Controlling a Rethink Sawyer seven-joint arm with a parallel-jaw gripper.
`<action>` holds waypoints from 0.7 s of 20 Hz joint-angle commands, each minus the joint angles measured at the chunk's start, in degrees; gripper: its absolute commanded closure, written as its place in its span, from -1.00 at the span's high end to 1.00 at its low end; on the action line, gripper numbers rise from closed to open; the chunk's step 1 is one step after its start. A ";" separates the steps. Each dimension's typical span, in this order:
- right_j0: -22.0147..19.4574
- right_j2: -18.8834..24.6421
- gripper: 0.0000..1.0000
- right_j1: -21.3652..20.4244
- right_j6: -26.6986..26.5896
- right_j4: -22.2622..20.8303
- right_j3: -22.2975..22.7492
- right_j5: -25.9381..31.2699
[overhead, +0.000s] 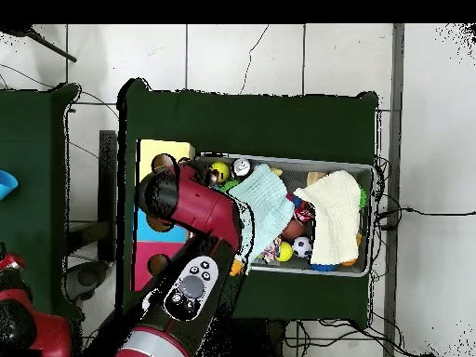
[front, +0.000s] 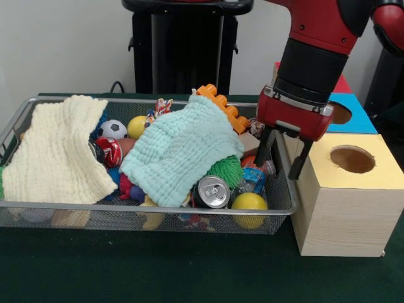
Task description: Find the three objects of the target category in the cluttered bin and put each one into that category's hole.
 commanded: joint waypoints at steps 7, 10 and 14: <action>-5.28 7.94 1.00 -1.07 9.15 -1.82 4.50 0.64; -6.23 9.04 1.00 -2.21 7.58 -2.78 5.81 0.05; -5.02 7.38 1.00 -1.49 8.72 -3.37 5.87 0.69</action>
